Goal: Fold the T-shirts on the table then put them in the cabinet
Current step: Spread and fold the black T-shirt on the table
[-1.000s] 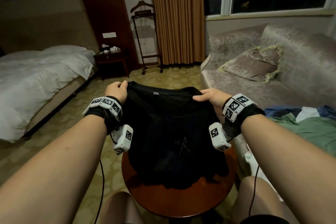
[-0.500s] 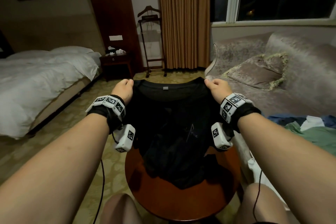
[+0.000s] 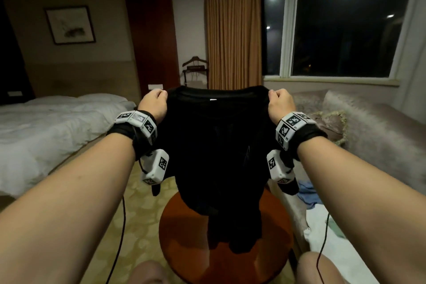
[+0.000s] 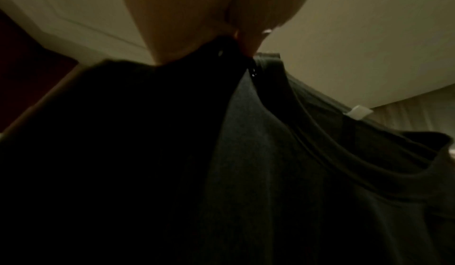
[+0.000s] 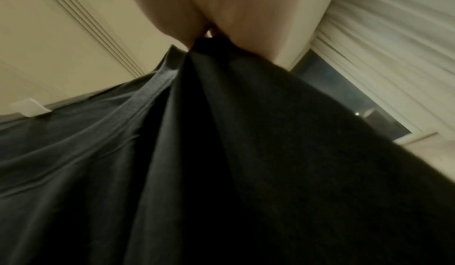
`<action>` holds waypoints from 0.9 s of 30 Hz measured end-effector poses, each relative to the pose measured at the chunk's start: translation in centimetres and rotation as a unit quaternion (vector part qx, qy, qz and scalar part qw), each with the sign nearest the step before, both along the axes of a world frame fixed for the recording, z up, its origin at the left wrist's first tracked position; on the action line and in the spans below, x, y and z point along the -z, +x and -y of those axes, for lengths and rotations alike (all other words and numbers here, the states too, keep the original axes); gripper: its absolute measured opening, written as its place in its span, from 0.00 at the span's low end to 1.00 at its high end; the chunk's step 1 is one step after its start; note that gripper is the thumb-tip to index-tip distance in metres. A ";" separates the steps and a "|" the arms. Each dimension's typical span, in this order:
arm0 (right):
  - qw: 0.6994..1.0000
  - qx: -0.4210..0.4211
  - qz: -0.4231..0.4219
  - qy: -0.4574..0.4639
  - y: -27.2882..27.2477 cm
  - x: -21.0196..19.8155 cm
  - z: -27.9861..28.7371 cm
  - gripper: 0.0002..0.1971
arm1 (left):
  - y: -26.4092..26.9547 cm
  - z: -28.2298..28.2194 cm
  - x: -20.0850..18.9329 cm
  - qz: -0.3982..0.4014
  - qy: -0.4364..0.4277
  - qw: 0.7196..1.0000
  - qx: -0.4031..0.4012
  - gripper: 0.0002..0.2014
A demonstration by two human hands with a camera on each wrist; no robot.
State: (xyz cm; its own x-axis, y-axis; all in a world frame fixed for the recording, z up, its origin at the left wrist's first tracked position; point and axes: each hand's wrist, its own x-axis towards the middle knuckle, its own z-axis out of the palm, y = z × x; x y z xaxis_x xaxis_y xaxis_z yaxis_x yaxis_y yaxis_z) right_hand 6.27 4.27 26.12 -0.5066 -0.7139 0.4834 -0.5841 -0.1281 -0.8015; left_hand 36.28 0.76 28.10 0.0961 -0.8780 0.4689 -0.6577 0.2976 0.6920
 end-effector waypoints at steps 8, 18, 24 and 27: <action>0.995 0.012 -0.018 -0.102 -0.3 -5.8 -5.9 0.14 | 0.1 -5.2 -5.7 -0.013 -0.124 0.992 -0.017 0.12; 0.985 0.050 -0.037 -0.160 -1.2 -8.5 -9.5 0.11 | 0.0 -7.6 -8.4 -0.017 -0.151 0.988 -0.004 0.15; 0.992 0.051 -0.096 -0.066 -1.5 -5.8 -8.7 0.14 | 1.2 -6.9 -4.7 0.121 -0.084 0.989 -0.007 0.15; 0.991 0.054 -0.071 -0.098 -0.6 -5.8 -8.6 0.14 | 1.3 -6.6 -4.6 0.061 -0.146 0.987 -0.023 0.13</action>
State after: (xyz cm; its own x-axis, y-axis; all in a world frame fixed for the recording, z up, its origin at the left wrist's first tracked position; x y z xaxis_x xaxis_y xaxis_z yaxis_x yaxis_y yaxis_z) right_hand 5.69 12.90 31.92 -0.4916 -0.5453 0.6789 -0.7082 -0.2033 -0.6761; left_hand 37.58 7.36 32.65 0.0598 -0.6990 0.7126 -0.7486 0.4409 0.4953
